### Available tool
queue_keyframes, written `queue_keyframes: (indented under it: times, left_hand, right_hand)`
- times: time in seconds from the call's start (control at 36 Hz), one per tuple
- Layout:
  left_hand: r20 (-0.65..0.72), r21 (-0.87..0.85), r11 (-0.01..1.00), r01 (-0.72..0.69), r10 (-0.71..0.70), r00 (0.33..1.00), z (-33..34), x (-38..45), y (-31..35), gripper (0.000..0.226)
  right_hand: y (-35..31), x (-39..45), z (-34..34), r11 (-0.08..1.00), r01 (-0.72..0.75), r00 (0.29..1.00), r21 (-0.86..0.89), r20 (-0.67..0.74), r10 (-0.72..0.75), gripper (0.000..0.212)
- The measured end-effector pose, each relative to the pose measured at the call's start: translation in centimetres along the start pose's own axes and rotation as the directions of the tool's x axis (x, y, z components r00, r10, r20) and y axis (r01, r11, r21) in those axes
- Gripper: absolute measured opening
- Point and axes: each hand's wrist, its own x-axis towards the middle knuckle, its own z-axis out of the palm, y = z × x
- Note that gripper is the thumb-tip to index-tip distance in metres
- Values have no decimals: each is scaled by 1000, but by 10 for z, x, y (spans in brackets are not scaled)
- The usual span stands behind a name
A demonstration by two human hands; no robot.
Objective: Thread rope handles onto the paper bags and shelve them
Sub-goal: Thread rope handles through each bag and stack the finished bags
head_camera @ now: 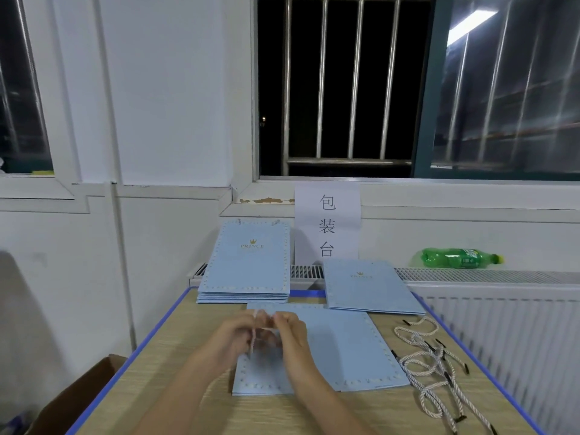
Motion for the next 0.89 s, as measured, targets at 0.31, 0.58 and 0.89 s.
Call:
queue_keyframes:
  times: [0.31, 0.58, 0.89]
  left_hand:
    - [-603, -199, 979, -33, -96, 792, -83, 3, -4, 29]
    - [-428, 853, -118, 508, 398, 812, -100, -1, -23, 26]
    - [229, 968, 33, -248, 274, 934, -44, 23, -35, 50]
  right_hand:
    - [3, -4, 1, 911, 81, 979, -405, 206, 5, 29]
    - [6, -10, 11, 446, 332, 873, -831, 450, 187, 119]
    - [10, -5, 13, 410, 346, 867, -844, 454, 203, 70]
